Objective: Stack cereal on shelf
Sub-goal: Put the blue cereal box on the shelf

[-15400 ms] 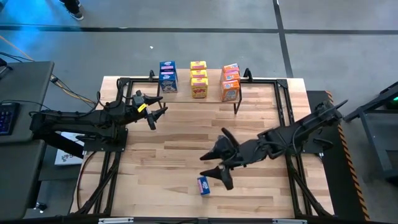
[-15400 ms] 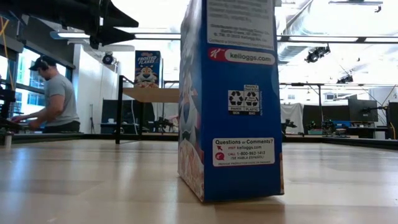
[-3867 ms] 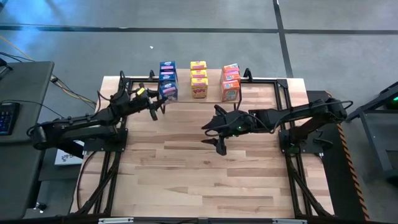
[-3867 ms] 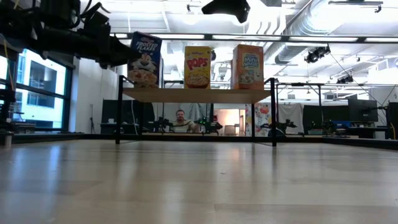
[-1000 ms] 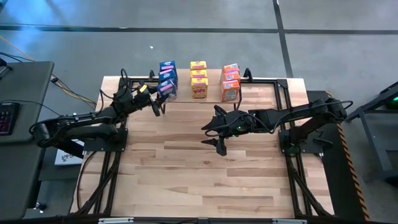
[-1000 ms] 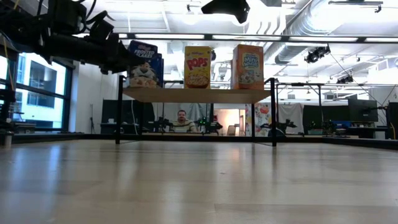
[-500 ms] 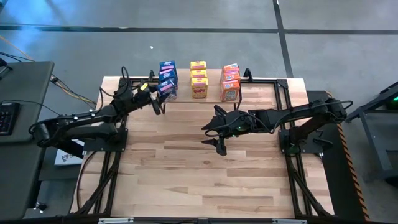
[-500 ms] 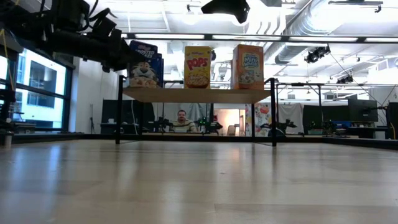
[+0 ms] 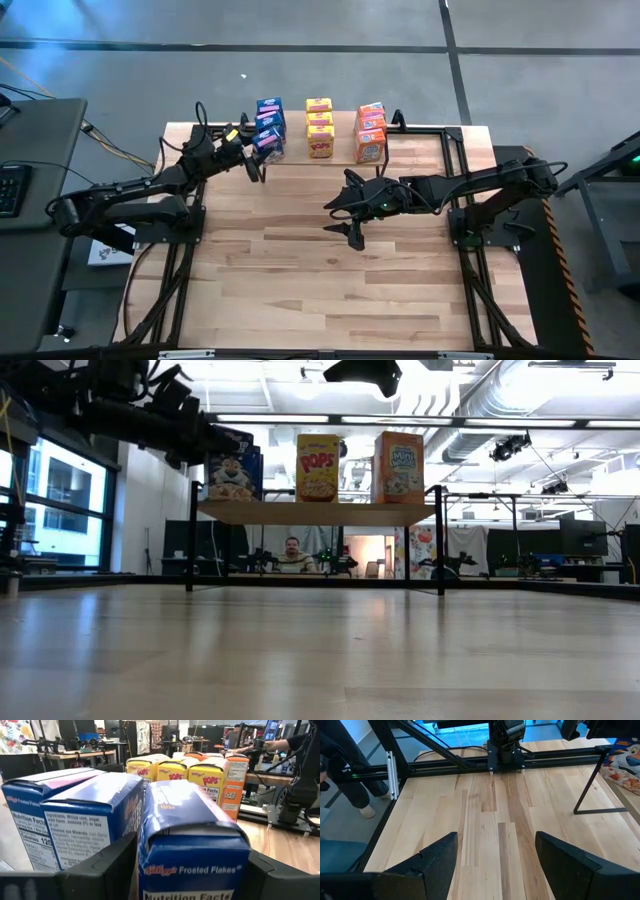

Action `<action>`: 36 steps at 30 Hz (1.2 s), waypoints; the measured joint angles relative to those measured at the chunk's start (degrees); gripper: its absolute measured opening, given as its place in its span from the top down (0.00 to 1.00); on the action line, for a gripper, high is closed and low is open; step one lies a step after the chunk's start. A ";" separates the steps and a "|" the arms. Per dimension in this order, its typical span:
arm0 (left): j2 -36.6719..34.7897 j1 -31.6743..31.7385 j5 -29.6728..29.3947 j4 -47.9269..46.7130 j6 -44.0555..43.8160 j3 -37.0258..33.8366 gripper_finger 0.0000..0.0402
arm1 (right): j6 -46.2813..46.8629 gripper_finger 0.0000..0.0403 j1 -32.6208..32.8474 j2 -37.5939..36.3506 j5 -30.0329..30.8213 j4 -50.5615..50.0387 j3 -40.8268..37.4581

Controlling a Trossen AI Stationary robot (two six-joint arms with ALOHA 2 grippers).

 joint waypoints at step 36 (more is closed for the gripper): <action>-15.96 -1.41 0.56 -1.38 -2.74 0.30 0.40 | 1.31 0.36 0.00 0.00 -0.02 0.00 0.02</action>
